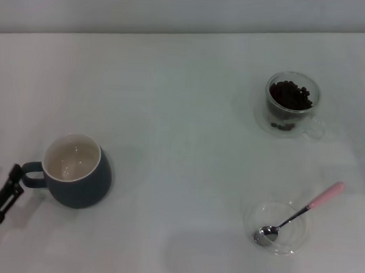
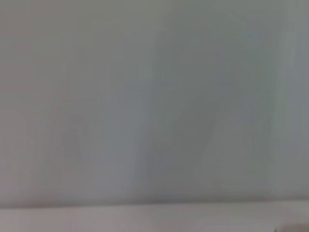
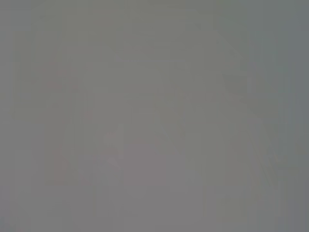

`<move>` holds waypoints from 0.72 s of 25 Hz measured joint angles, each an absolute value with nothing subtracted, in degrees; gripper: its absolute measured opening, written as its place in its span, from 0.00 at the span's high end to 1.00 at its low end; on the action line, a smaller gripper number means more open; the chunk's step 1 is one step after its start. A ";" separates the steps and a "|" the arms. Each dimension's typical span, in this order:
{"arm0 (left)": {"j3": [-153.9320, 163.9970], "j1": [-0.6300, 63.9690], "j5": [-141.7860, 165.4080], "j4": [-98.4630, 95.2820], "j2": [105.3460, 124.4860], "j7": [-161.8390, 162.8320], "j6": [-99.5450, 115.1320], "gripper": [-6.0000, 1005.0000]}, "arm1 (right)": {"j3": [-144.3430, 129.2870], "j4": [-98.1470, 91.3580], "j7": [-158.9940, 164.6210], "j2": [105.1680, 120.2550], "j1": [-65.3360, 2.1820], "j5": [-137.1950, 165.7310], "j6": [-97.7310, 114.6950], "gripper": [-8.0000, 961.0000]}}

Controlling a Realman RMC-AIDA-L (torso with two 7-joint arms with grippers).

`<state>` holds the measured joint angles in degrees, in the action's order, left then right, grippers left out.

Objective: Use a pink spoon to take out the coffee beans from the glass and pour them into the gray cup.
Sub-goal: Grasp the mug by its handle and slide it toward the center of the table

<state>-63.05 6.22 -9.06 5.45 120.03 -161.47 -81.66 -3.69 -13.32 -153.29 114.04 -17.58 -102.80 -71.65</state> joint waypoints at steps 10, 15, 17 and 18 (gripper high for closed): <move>-61.54 5.47 -8.87 5.85 120.21 -161.43 -77.33 0.13 | -3.69 -13.99 -153.28 114.33 -17.51 -102.92 -71.22 0.21; -61.43 5.77 -8.96 7.48 120.18 -161.41 -74.09 0.13 | -3.69 -13.99 -153.28 114.34 -17.49 -102.92 -71.18 0.21; -61.43 6.17 -9.01 7.68 120.11 -161.40 -73.56 0.13 | -3.69 -14.03 -153.28 114.34 -17.49 -102.92 -71.21 0.21; -61.43 6.41 -9.04 7.73 120.09 -161.40 -73.43 0.13 | -3.69 -14.06 -153.28 114.34 -17.47 -102.92 -71.26 0.21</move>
<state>-61.43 6.41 -9.04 7.73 120.09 -161.40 -73.43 -3.69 -14.06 -153.28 114.34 -17.47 -102.92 -71.26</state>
